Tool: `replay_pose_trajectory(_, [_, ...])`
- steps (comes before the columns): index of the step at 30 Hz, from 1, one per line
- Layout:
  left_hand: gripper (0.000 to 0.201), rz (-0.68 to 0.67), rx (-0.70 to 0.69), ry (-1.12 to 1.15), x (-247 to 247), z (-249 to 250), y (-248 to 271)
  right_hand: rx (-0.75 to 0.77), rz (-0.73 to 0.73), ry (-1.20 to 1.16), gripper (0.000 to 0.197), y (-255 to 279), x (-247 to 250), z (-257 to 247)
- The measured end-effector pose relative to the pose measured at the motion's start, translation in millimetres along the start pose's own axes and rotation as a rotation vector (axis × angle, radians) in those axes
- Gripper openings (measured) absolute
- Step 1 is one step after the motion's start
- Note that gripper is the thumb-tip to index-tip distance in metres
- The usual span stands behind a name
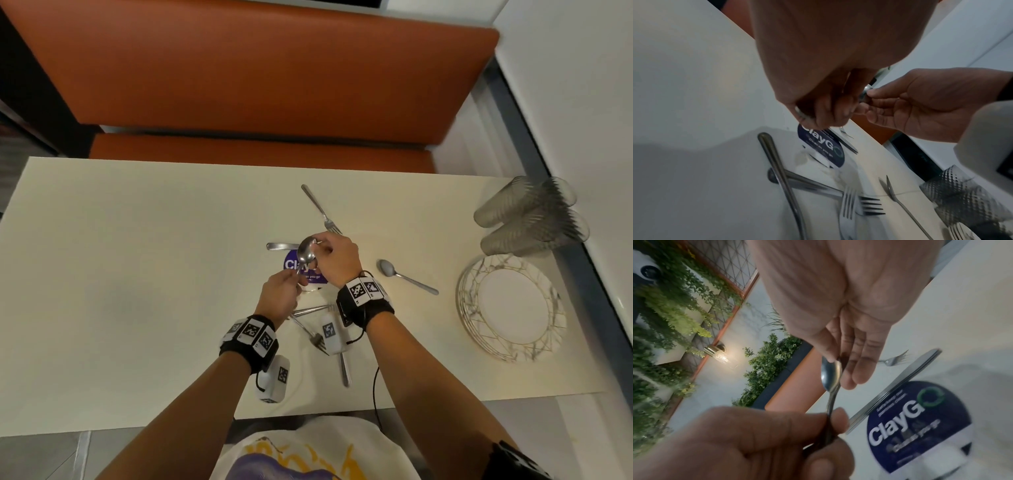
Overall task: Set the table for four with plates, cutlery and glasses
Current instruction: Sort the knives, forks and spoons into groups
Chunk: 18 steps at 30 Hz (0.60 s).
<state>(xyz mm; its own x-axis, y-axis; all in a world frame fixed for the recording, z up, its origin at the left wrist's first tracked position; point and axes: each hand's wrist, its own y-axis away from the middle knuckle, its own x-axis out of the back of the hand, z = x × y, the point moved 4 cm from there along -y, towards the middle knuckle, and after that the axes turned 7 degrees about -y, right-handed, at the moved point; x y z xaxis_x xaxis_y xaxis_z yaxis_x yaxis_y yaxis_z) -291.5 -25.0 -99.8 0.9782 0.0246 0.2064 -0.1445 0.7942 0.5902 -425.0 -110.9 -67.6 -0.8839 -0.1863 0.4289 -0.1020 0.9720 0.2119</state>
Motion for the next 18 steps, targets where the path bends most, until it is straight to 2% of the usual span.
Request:
replay_pose_trajectory(4, [0.031, 0.017, 0.008, -0.050, -27, -1, -18, -0.089, 0.045, -0.040, 0.014, -8, 47, 32])
replay_pose_trajectory(8, [0.030, -0.013, 0.021, -0.019, -50, 1, -27, -0.160, 0.123, 0.221, 0.021, -14, 106, 80])
replay_pose_trajectory(13, [0.029, -0.045, 0.013, 0.011, -74, 14, -33, -0.298, -0.086, 0.709, 0.041, -18, 135, 126])
replay_pose_trajectory(15, [0.030, -0.063, 0.012, 0.001, -81, 18, -35, -0.278, -0.098, 0.748, 0.042, -17, 137, 132])
replay_pose_trajectory(18, [0.030, -0.074, 0.030, 0.007, -90, 24, -38, -0.253, -0.101, 0.691, 0.032, -18, 136, 139])
